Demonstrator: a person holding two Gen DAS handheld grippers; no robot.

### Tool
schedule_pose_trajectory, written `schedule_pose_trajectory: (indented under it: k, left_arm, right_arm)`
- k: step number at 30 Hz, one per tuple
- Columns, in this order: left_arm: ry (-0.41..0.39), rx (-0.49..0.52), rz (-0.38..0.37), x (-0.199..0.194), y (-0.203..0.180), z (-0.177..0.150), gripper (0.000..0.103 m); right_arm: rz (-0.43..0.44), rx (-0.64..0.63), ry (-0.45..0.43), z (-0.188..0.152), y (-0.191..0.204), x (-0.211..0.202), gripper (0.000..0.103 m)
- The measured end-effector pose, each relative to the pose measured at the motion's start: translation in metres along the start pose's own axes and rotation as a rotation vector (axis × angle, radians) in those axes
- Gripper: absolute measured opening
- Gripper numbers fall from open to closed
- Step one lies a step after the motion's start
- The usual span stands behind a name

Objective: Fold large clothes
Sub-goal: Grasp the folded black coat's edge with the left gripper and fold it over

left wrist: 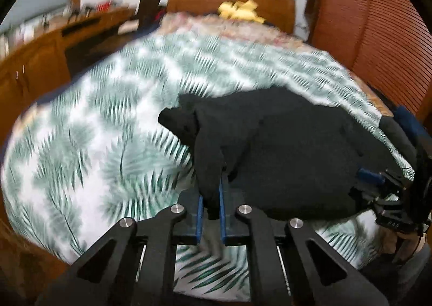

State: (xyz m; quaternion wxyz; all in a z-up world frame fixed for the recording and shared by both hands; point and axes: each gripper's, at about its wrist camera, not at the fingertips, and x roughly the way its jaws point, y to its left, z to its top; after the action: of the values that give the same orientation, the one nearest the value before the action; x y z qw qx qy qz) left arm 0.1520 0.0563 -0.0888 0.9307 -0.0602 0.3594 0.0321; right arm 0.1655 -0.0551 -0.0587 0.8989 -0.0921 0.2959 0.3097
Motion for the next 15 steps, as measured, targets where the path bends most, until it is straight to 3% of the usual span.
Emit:
schedule_pose_trajectory:
  k: [8,15]
  left_arm:
    - [-0.141,0.149,-0.123,-0.037,-0.088,0.062,0.008]
    - [-0.147,0.323,-0.273,-0.033,-0.202,0.064,0.008]
  right_arm:
    - [-0.067,0.102,-0.091,-0.014,-0.053,-0.057,0.056]
    - [-0.144,0.203,-0.115,-0.048,-0.105,-0.097,0.056]
